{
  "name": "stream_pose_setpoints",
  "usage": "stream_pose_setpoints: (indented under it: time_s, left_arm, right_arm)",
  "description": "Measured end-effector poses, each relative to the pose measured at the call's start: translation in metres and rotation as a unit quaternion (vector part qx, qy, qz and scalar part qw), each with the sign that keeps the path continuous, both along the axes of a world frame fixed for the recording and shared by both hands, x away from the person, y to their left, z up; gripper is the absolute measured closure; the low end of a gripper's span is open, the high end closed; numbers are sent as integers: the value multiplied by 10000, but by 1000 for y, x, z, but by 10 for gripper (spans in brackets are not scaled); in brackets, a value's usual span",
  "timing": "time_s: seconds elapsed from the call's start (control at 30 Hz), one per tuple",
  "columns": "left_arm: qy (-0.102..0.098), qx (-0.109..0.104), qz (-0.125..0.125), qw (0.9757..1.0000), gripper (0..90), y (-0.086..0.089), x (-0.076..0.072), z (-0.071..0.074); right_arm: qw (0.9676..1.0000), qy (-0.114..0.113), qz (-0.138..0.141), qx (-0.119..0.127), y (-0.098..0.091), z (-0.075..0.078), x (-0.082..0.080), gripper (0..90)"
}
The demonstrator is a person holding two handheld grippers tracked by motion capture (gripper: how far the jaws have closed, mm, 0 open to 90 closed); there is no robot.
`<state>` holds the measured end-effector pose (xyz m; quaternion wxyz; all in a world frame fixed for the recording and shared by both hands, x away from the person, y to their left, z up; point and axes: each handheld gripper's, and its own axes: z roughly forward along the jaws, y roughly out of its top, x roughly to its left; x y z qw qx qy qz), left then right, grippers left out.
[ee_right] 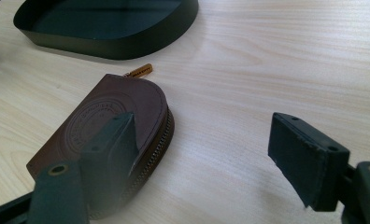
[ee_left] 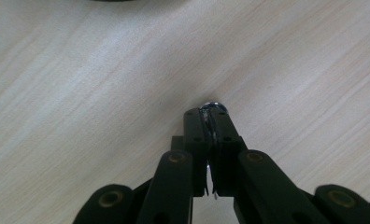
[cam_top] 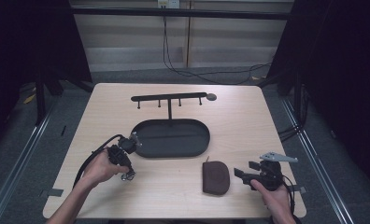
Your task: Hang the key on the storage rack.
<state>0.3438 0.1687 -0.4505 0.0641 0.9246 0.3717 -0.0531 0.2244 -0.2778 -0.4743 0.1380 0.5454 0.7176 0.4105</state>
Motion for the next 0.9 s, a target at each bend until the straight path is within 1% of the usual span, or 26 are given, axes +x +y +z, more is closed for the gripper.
stream_pose_setpoints:
  time_s: [0.07, 0.13, 0.2, 0.23, 0.27, 0.37, 0.43, 0.47, 0.57, 0.6, 0.63, 0.7, 0.77, 0.83, 0.9]
  left_arm:
    - [20, -63, 22, 10000, 892, 1, -1, 3]
    - [5, 32, -26, 10000, 895, 1, -1, 5]
    - [44, 16, 2, 10000, 895, 2, -1, 5]
    - [30, 11, -46, 10000, 895, 3, -1, 6]
    - [22, -17, -23, 10000, 895, 3, -1, 6]
    - [33, -21, -58, 10000, 895, 4, -1, 8]
    - [27, -58, -67, 10000, 895, 5, -1, 13]
    - [22, -66, -20, 10000, 895, 6, -1, 14]
    - [11, 2, -27, 10000, 895, 8, 0, 22]
    - [-27, -25, -52, 10000, 895, 10, 1, 25]
    - [-41, -44, -36, 10000, 895, 11, 1, 28]
    - [-149, -78, -13, 9999, 895, 15, 2, 35]
    - [-207, -99, 1, 9997, 895, 19, 2, 43]
    - [-236, -134, 20, 9996, 895, 21, 3, 48]
    - [-211, -113, 21, 9997, 894, 23, 4, 51]
  right_arm:
    - [10000, -6, -3, -4, 0, 0, 0, 236]
    - [10000, -5, -7, -6, 0, 0, 0, 236]
    - [10000, -9, -6, -11, 0, 0, 0, 236]
    - [10000, -5, -9, -9, 0, 0, 0, 236]
    - [10000, -4, -10, -10, 0, 0, 0, 236]
    - [10000, 6, -6, -8, 0, 0, 0, 236]
    - [10000, 8, -7, -5, 0, 0, 0, 236]
    - [10000, 0, -6, -4, 0, 0, 0, 236]
    - [10000, 2, -2, -5, 0, 0, 0, 236]
    - [10000, 1, -2, -5, 0, 0, 0, 235]
    - [10000, 2, -3, -4, 0, 0, 0, 235]
    - [10000, 10, -12, -5, 0, 0, 0, 235]
    - [10000, 11, -11, -2, 0, 0, 0, 235]
    - [10000, 6, -11, 0, 0, 0, 0, 235]
    - [10000, 22, -19, 4, 0, 0, 1, 235]
